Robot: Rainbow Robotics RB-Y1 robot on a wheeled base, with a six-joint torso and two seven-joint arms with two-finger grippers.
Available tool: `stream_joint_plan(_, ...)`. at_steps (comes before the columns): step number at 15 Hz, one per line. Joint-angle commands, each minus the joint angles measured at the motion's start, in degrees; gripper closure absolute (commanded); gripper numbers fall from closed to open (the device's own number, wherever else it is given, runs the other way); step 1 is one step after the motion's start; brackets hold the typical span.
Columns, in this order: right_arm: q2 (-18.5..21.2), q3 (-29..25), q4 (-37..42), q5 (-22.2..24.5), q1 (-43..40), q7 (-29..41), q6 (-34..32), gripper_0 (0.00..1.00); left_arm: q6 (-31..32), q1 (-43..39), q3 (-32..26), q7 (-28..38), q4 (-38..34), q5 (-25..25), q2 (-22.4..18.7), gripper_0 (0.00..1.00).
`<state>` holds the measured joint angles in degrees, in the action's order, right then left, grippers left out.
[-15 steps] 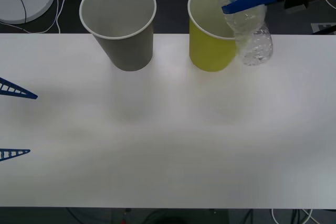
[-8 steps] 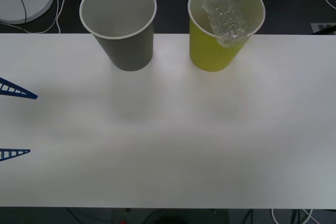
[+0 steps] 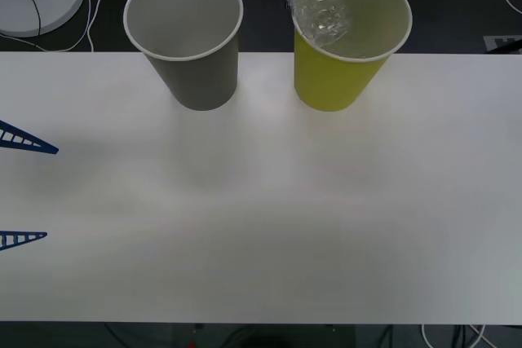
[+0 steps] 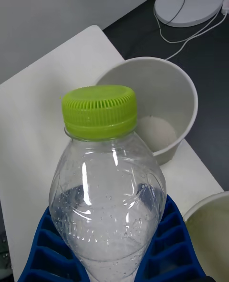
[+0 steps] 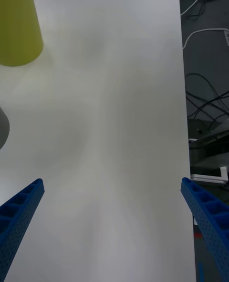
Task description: Put the can into the green bin and the plastic bottle into the gray bin
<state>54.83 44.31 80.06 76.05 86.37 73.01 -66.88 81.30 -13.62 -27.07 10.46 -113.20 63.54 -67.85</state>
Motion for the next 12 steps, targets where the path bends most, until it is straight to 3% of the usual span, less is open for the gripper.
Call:
stream_joint_plan(1,-3.07,4.91,-4.74,-0.02,5.47,1.17,0.00,1.00,0.00,0.00,0.00,0.00,0.00,0.00,0.00,0.00)
stream_joint_plan(12,-25.04,13.69,-37.96,2.53,20.06,0.12,-1.67,1.00,0.00,0.00,0.00,0.00,0.00,0.00,0.00,0.00)
